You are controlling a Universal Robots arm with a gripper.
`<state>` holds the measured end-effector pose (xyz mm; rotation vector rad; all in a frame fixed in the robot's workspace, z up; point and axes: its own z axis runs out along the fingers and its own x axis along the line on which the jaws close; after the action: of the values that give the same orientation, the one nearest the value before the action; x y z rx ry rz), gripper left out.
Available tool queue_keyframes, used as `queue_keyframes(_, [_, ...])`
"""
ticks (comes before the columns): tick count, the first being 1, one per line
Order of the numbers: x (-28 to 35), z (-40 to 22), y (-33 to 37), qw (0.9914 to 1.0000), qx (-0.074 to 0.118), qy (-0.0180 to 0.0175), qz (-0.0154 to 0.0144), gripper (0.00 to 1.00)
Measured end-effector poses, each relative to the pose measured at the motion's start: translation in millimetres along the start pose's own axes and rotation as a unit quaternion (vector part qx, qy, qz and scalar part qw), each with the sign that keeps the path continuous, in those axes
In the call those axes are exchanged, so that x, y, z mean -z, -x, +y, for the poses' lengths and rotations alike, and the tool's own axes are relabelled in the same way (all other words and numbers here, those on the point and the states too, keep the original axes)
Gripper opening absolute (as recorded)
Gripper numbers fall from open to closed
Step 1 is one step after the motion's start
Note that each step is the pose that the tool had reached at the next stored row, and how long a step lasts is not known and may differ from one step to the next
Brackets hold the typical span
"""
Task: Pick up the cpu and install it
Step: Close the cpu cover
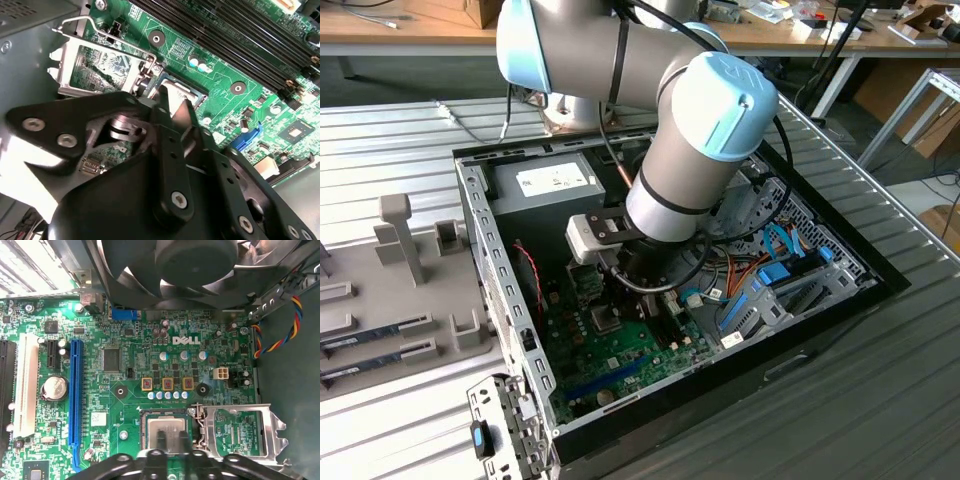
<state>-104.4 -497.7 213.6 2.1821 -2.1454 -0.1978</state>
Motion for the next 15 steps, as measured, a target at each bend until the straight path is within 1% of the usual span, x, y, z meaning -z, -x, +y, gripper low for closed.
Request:
queue_keyframes(2, [0.0, 0.1, 0.0, 1.0, 0.0, 0.0, 0.0, 0.29])
queue_keyframes(3, [0.0, 0.1, 0.0, 1.0, 0.0, 0.0, 0.0, 0.36])
queue_keyframes(5, [-0.4, 1.5, -0.8, 1.0, 0.0, 0.0, 0.0, 0.36])
queue_keyframes(7, [-1.3, 1.6, -1.9, 1.0, 0.0, 0.0, 0.001, 0.36])
queue_keyframes(9, [-2.7, 1.4, -2.7, 1.0, 0.0, 0.0001, 0.0013, 0.36])
queue_keyframes(11, [-3.4, 1.4, -3.5, 1.0, 0.0, 0.0001, 0.003, 0.36])
queue_keyframes(15, [-4.1, 1.2, -4.1, 0.99999, 0.0, 0.0, 0.0042, 0.36])
